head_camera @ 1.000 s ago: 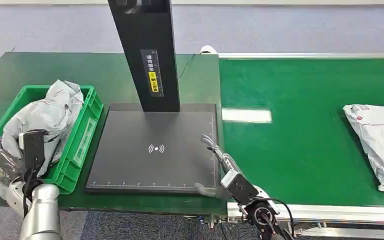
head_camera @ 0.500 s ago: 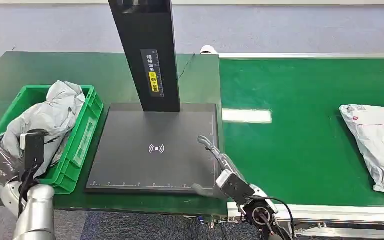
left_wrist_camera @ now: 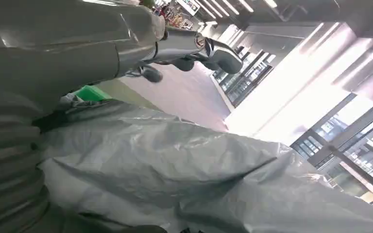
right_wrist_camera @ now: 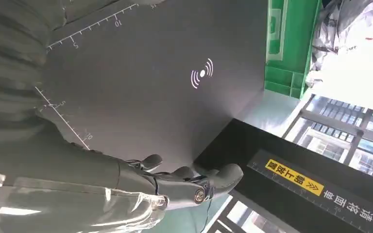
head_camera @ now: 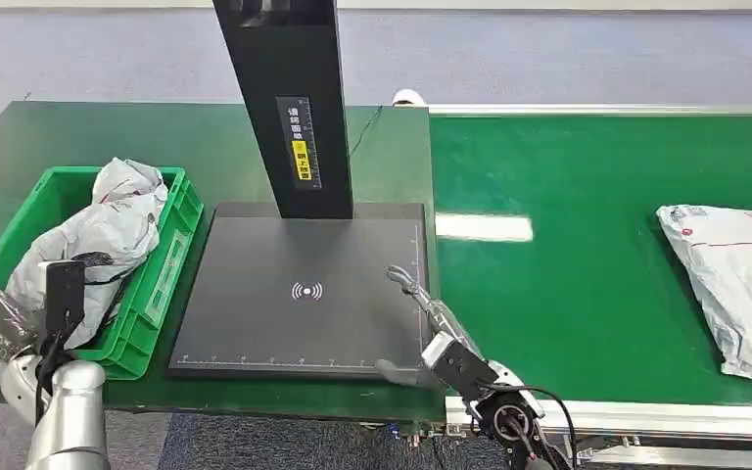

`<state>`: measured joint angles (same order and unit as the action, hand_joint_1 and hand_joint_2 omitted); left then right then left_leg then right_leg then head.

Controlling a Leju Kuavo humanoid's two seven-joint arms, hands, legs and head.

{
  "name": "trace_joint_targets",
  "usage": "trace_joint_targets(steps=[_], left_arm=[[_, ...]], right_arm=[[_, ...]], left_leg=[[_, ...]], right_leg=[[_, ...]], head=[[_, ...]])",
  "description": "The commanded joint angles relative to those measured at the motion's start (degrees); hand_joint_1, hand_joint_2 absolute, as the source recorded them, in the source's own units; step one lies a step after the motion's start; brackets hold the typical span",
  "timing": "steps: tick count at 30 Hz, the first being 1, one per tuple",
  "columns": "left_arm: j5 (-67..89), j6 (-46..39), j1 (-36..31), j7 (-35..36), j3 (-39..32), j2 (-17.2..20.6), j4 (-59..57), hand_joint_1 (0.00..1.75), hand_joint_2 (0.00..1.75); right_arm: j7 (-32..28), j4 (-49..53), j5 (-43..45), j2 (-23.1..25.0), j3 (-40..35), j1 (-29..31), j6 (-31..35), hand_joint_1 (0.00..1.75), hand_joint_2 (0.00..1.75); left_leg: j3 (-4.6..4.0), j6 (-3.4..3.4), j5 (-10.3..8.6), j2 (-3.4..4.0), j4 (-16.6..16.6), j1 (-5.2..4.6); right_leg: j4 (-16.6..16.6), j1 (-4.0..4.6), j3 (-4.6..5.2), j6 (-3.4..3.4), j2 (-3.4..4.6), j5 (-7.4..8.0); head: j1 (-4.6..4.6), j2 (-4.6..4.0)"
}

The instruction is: Moved the parcel from conveyor to table for the left to box.

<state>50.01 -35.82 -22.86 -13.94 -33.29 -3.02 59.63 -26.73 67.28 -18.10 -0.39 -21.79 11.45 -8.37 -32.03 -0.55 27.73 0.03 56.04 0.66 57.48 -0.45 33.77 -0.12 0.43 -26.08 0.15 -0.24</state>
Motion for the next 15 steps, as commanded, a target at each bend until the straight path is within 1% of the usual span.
trace_joint_targets(steps=[1, 2, 4, 5, 7, 9, 11, 13, 14, 15], left_arm=[[-0.13, -4.18, -1.11, 0.10, -1.27, -0.88, -1.77, 0.00, 1.75], [-0.13, -4.18, -1.11, 0.10, -1.27, -0.88, -1.77, 0.00, 1.75], [0.24, -4.18, -0.96, -3.08, -2.53, -2.18, 0.29, 0.00, 1.75], [-2.23, -4.18, -1.09, -5.70, -2.90, -2.88, 0.64, 0.00, 1.75], [-13.32, -3.63, 0.42, -9.88, 2.24, -3.20, 3.10, 0.00, 1.75], [-17.87, -3.79, 2.36, -9.78, 7.19, -3.52, 6.67, 0.00, 1.75], [-18.96, -3.27, 3.62, -8.74, 10.09, -3.56, 9.04, 0.00, 1.75], [-17.04, -0.48, 4.29, -3.93, 12.85, -3.05, 9.65, 0.00, 1.75], [-15.74, 0.80, 4.26, -2.10, 13.78, -2.68, 9.28, 0.00, 1.75], [-15.62, 1.24, 4.21, -1.92, 14.07, -2.62, 9.32, 0.00, 1.75]], right_arm=[[0.25, -2.73, 0.04, 0.21, -1.25, 1.95, 0.28, 0.00, 1.75], [0.25, -2.73, 0.04, 0.21, -1.25, 1.95, 0.28, 0.00, 1.75], [0.23, -2.55, -0.07, 0.20, -1.30, 1.77, 0.29, 0.00, 1.75], [0.20, -2.46, -0.14, 0.24, -1.29, 1.69, 0.29, 0.00, 1.75], [0.16, -2.40, -0.33, 0.30, -1.23, 1.46, 0.28, 0.00, 1.75], [0.06, -2.64, -0.55, 0.23, -1.24, 1.50, 0.27, 0.00, 1.75], [-0.07, -2.83, -0.63, 0.16, -1.21, 1.54, 0.27, 0.00, 1.75], [-0.21, -2.61, -0.72, -0.06, -1.04, 1.19, 0.30, 0.00, 1.75], [-0.29, -2.58, -0.77, -0.17, -0.98, 1.10, 0.19, 0.00, 1.75], [-0.38, -2.70, -0.80, -0.26, -1.01, 1.13, -0.03, 0.00, 1.75]], left_leg=[[0.10, 0.02, 0.00, 0.00, -0.04, 0.01], [0.04, 0.01, -0.01, 0.00, -0.02, 0.00], [0.10, 0.02, 0.00, -0.01, -0.05, 0.01], [0.04, 0.01, 0.00, 0.00, -0.02, 0.00], [0.05, 0.02, 0.00, -0.03, -0.02, 0.01], [0.04, 0.03, 0.00, -0.10, -0.02, 0.01], [0.08, 0.05, 0.01, -0.11, -0.03, 0.02], [0.02, 0.03, 0.00, -0.05, -0.01, 0.00], [0.09, 0.04, 0.00, -0.13, -0.04, 0.01], [0.01, 0.02, -0.01, -0.11, 0.00, 0.01]], right_leg=[[-0.06, 0.02, -0.11, 0.00, -0.03, 0.00], [-0.03, 0.00, -0.04, 0.00, -0.02, 0.00], [-0.05, 0.02, -0.11, 0.00, -0.04, 0.00], [-0.03, 0.01, -0.05, 0.00, -0.02, 0.00], [-0.05, 0.02, -0.08, 0.00, -0.06, 0.00], [-0.05, 0.02, -0.10, -0.01, -0.13, -0.02], [-0.09, 0.03, -0.15, -0.02, -0.14, -0.03], [-0.04, 0.01, -0.05, -0.01, -0.08, -0.02], [-0.09, 0.02, -0.15, -0.02, -0.17, -0.04], [-0.04, 0.02, -0.06, -0.01, -0.12, -0.02]], head=[[0.00, 0.00], [0.00, 0.00], [0.00, 0.00], [0.00, 0.00], [0.00, 0.00], [0.00, 0.00], [0.00, 0.00], [0.00, 0.00], [0.00, 0.00], [0.02, 0.00]])
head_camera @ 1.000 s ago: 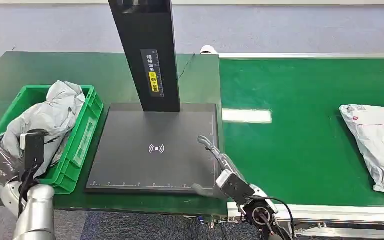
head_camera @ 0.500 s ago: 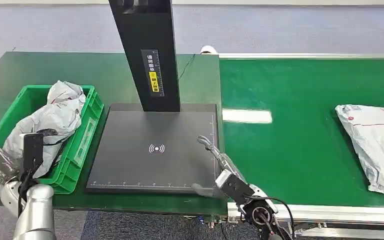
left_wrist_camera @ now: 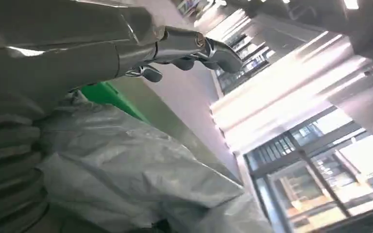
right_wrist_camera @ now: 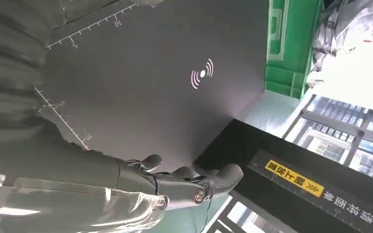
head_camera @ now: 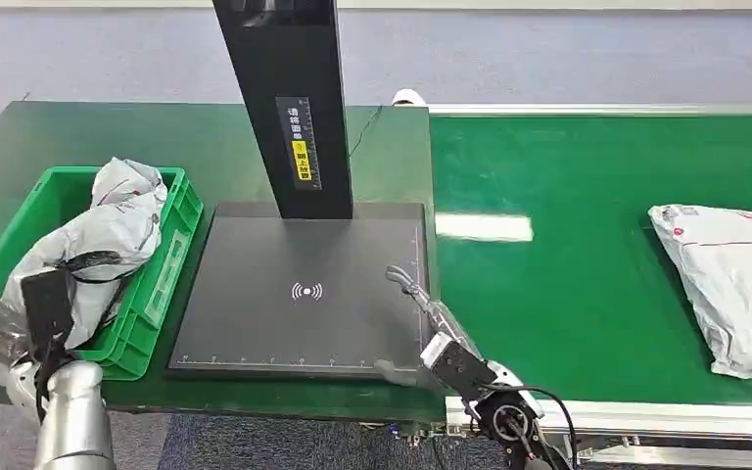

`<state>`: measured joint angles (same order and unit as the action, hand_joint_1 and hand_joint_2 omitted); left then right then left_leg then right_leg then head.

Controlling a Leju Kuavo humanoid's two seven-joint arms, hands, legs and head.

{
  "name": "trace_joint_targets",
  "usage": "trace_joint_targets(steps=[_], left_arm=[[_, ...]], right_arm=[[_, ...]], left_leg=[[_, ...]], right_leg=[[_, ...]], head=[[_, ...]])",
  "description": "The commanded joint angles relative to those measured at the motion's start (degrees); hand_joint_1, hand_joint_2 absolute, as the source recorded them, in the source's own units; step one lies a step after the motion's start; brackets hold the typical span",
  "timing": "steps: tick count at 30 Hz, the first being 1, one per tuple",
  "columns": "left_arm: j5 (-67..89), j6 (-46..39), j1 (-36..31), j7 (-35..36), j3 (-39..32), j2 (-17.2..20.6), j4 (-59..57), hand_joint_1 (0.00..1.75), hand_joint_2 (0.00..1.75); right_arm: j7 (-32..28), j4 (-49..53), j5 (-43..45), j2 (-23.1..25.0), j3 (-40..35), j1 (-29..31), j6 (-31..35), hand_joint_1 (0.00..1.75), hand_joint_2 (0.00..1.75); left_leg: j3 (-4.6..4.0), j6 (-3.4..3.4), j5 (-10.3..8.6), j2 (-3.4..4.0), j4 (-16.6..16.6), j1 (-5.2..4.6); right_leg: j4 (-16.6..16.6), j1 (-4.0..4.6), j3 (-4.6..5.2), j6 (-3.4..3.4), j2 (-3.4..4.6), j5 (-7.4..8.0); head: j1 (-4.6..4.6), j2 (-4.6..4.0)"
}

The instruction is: Moved the parcel from conveyor to table for the left to box.

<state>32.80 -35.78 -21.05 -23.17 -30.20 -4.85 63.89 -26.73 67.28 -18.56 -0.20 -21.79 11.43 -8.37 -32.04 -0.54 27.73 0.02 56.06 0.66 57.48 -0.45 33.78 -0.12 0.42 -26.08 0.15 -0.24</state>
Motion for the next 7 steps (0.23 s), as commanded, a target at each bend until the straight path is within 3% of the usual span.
trace_joint_targets(steps=[1, 6, 7], left_arm=[[0.57, 1.56, 2.46, 6.90, 10.85, -0.90, 5.36, 0.00, 1.75], [-11.19, -0.46, 6.44, -2.90, 10.76, -3.02, 13.09, 0.00, 1.75], [-8.75, -4.22, 8.52, -11.38, 10.53, -6.04, 18.55, 0.00, 1.75]], right_arm=[[-0.52, -3.05, -0.44, -0.47, -1.11, 1.31, -0.19, 0.00, 1.75], [-1.36, -3.51, 1.31, 0.59, -1.16, 1.64, -1.64, 0.00, 1.75], [-1.61, -3.83, 1.80, 0.94, -0.88, 2.29, -1.59, 0.00, 1.75]], left_leg=[[0.02, 0.02, -0.01, -0.08, -0.03, 0.00], [0.14, 0.02, 0.00, 0.00, -0.09, 0.01], [0.12, 0.02, 0.04, 0.07, -0.05, 0.01]], right_leg=[[-0.03, 0.00, -0.06, 0.00, -0.12, -0.01], [-0.09, 0.02, -0.15, 0.01, -0.04, 0.01], [-0.07, 0.01, -0.11, 0.00, 0.03, 0.00]], head=[[0.00, 0.00], [0.00, 0.00], [0.00, 0.00]])
